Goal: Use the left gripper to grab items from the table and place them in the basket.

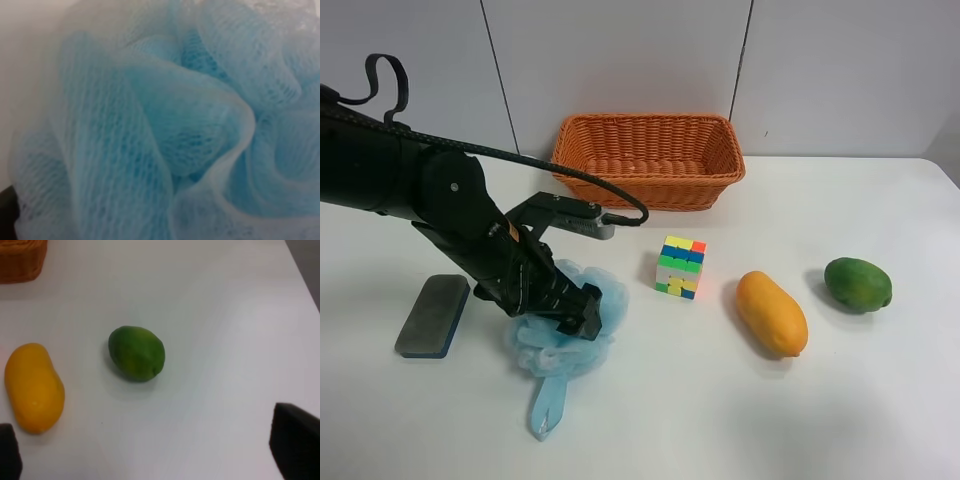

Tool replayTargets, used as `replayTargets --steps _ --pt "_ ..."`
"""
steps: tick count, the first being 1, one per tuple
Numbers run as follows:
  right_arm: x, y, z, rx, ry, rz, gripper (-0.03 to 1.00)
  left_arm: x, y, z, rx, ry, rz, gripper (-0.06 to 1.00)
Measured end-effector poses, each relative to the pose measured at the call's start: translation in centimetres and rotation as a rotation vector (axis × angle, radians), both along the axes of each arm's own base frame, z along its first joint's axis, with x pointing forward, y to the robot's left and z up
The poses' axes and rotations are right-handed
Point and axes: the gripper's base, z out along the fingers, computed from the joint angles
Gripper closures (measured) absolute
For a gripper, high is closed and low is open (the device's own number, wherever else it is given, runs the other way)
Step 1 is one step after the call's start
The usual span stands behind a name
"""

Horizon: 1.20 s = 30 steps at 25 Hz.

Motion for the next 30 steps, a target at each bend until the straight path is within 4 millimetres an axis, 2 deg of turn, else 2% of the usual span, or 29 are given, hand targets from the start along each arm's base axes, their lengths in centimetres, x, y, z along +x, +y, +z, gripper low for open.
replayTargets --steps 4,5,12,16,21,24,26,30 --pt "0.0 0.0 0.0 0.0 0.0 0.0 -0.03 0.0 0.0 0.0 -0.002 0.006 0.004 0.54" --pt "0.0 0.0 0.0 0.0 0.0 0.0 -0.03 0.0 0.0 0.0 -0.002 0.007 0.004 0.58" --pt "0.0 0.0 0.0 0.0 0.0 0.0 -0.03 -0.1 0.0 0.1 0.0 0.014 0.0 0.58" --pt "0.0 0.0 0.0 0.0 0.0 0.0 -0.03 -0.6 0.2 2.1 -0.025 -0.01 -0.008 0.58" --pt "0.0 0.0 0.0 0.0 0.0 0.0 -0.03 -1.2 1.3 8.2 -0.139 -0.171 0.007 0.58" --pt "0.0 0.0 0.0 0.0 0.0 0.0 -0.03 -0.7 2.3 12.3 -0.2 -0.3 0.028 0.59" --pt "0.0 0.0 0.0 0.0 0.0 0.0 -0.03 0.3 2.7 14.7 -0.219 -0.387 0.036 0.59" --pt "0.0 0.0 0.0 0.0 0.0 0.0 -0.03 3.4 2.8 17.3 -0.214 -0.494 0.05 0.59"
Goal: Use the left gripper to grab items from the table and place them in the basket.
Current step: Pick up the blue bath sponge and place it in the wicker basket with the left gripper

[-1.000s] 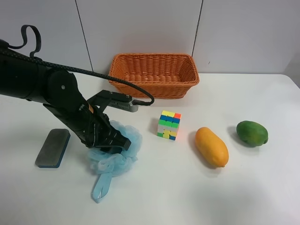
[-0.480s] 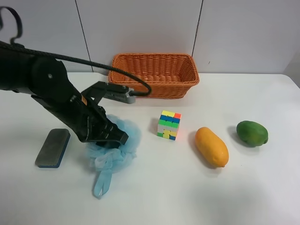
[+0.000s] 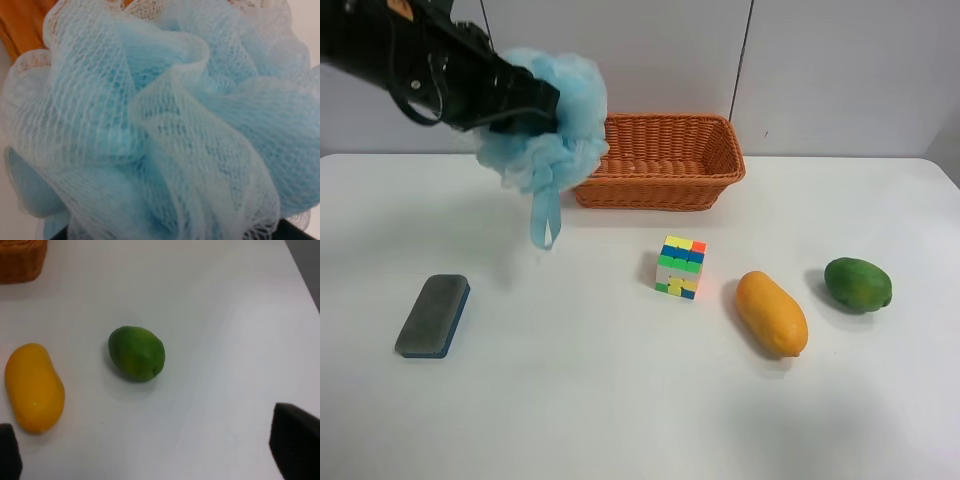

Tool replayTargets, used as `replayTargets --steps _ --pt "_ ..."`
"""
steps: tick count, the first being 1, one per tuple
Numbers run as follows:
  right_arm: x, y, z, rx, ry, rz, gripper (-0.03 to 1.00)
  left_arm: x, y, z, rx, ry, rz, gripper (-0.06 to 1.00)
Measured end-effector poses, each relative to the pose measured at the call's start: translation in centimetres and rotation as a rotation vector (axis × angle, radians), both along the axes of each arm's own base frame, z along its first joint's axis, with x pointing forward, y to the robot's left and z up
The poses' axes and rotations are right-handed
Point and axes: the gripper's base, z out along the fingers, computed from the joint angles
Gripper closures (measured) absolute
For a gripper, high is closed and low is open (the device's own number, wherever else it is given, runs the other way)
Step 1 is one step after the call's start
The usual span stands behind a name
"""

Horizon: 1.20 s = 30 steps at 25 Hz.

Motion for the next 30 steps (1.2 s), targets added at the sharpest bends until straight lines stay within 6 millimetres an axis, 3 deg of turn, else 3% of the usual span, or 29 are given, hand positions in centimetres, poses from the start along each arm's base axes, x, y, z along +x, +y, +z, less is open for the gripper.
replayTargets --steps 7,14,20,28,29,30 --pt "0.0 0.0 0.0 0.0 0.0 0.0 -0.03 8.3 -4.1 -1.0 0.01 -0.067 -0.009 0.6" --pt "0.0 0.0 0.0 0.0 0.0 0.0 -0.03 15.5 -7.9 -6.3 0.032 -0.059 -0.019 0.6" --pt "0.0 0.0 0.0 0.0 0.0 0.0 -0.03 17.6 -9.1 -9.6 0.044 -0.037 -0.02 0.6" --pt "0.0 0.0 0.0 0.0 0.0 0.0 -0.03 17.7 -9.1 -9.8 0.045 -0.035 -0.02 0.61" --pt "0.0 0.0 0.0 0.0 0.0 0.0 -0.03 17.7 -9.1 -9.8 0.045 -0.035 -0.02 0.57" --pt "0.0 0.0 0.0 0.0 0.0 0.0 -0.03 17.7 -9.1 -9.8 0.046 -0.034 -0.021 0.46"
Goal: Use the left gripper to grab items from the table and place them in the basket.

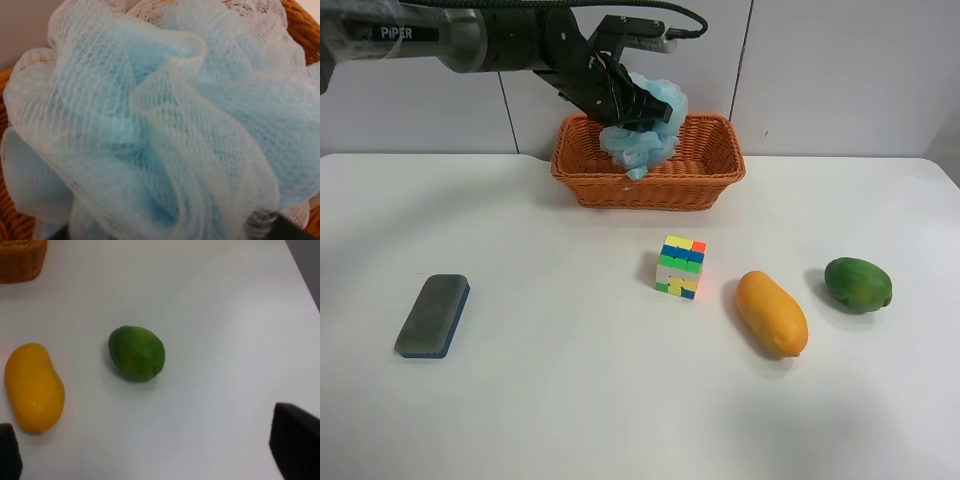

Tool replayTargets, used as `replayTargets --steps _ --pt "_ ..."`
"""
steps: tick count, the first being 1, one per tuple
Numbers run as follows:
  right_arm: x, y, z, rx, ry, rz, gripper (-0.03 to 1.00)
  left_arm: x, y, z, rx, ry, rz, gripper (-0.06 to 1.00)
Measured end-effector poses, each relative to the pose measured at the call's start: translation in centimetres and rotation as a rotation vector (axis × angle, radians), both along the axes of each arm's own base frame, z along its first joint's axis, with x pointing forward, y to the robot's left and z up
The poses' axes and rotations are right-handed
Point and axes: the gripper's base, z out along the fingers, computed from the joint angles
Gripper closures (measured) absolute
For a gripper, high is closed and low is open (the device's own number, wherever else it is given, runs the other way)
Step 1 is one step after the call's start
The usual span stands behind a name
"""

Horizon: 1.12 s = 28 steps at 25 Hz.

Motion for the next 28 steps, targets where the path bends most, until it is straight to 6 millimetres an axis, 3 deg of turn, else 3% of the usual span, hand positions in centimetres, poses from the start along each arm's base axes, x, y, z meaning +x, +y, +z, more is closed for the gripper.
replayTargets --steps 2,4,9,13,20,23,28 --pt "0.0 0.0 0.0 0.0 0.0 0.0 -0.03 0.0 0.0 0.0 0.0 0.004 0.0 0.18" --pt "0.0 0.0 0.0 0.0 0.0 0.0 -0.03 -0.1 0.0 -0.1 0.003 0.016 0.0 0.02" --pt "0.0 0.0 0.0 0.0 0.0 0.0 -0.03 -0.4 0.1 -0.2 0.021 0.056 -0.007 -0.04" --pt "0.0 0.0 0.0 0.0 0.0 0.0 -0.03 -1.4 0.8 2.1 0.051 0.093 -0.008 -0.05" --pt "0.0 0.0 0.0 0.0 0.0 0.0 -0.03 -6.0 5.8 12.1 0.189 0.114 0.072 -0.05" --pt "0.0 0.0 0.0 0.0 0.0 0.0 -0.03 -9.4 8.8 17.2 0.261 0.088 0.163 -0.05" --pt "0.0 0.0 0.0 0.0 0.0 0.0 -0.03 -15.9 13.4 24.1 0.287 -0.002 0.287 -0.05"
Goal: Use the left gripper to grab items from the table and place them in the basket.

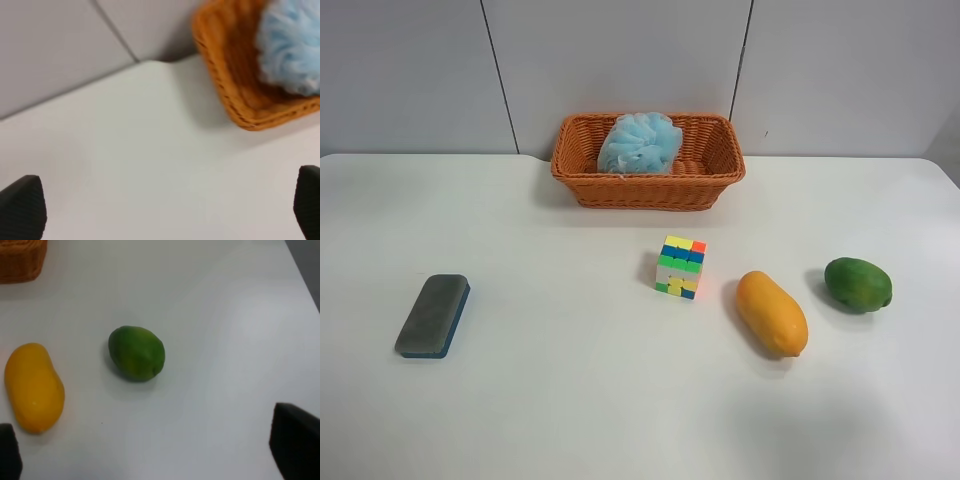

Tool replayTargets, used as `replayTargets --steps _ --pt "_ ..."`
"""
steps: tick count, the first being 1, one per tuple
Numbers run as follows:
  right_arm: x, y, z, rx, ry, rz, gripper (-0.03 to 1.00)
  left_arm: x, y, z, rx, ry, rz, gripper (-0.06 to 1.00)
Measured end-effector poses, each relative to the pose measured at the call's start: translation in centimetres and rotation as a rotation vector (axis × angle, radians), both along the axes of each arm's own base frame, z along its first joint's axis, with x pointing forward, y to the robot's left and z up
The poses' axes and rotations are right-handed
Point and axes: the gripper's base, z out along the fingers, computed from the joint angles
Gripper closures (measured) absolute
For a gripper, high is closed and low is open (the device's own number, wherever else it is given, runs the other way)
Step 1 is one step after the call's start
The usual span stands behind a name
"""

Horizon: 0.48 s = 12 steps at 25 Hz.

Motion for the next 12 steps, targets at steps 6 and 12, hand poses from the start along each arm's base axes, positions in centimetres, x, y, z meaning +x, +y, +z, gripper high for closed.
replayTargets --steps 6,12 --pt "0.0 0.0 0.0 0.0 0.0 0.0 -0.03 -9.8 6.0 2.9 -0.047 -0.112 0.063 -0.05" --pt "0.0 0.0 0.0 0.0 0.0 0.0 -0.03 -20.2 12.1 0.0 -0.111 -0.191 0.245 -0.05"
